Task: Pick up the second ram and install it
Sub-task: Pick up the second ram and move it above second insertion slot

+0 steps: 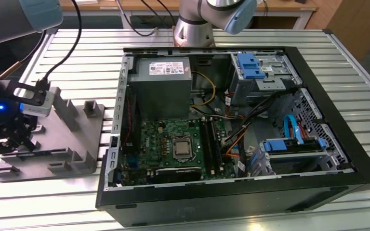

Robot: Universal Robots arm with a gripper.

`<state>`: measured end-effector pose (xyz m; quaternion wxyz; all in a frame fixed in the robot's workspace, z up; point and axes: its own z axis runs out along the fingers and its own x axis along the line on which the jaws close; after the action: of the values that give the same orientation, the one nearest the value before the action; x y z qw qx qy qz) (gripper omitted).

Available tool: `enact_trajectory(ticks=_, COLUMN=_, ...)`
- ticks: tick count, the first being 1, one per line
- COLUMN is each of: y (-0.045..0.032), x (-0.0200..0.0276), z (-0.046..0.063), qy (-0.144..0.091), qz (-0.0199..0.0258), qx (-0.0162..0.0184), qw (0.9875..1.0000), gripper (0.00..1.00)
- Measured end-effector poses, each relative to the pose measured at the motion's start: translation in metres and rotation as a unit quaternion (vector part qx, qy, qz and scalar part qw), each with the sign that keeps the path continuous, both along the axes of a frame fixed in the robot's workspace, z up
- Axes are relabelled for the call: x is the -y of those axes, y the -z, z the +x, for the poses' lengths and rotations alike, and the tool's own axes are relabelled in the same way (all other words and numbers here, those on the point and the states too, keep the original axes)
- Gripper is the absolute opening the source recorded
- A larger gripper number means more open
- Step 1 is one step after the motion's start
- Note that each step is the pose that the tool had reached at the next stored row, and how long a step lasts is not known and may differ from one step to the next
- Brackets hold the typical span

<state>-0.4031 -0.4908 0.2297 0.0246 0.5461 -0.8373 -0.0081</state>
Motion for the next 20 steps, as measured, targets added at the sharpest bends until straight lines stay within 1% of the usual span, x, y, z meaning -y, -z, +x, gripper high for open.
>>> enact_trajectory(ticks=5, y=0.0000, x=0.0000, z=0.0000, qy=-0.019, qz=0.0000, qx=0.0000, qw=0.9998, gripper=0.10)
enact_trajectory(ticks=9, y=0.0000, x=0.0000, z=0.0000, qy=-0.034, qz=0.0000, qx=0.0000, qw=0.9994, gripper=0.10)
enact_trajectory(ticks=15, y=0.0000, x=0.0000, z=0.0000, qy=-0.056, qz=0.0000, qx=0.0000, qw=0.9984, gripper=0.10)
enact_trajectory(ticks=20, y=0.0000, x=0.0000, z=0.0000, qy=-0.075, qz=0.0000, qx=0.0000, qw=0.9972, gripper=0.10)
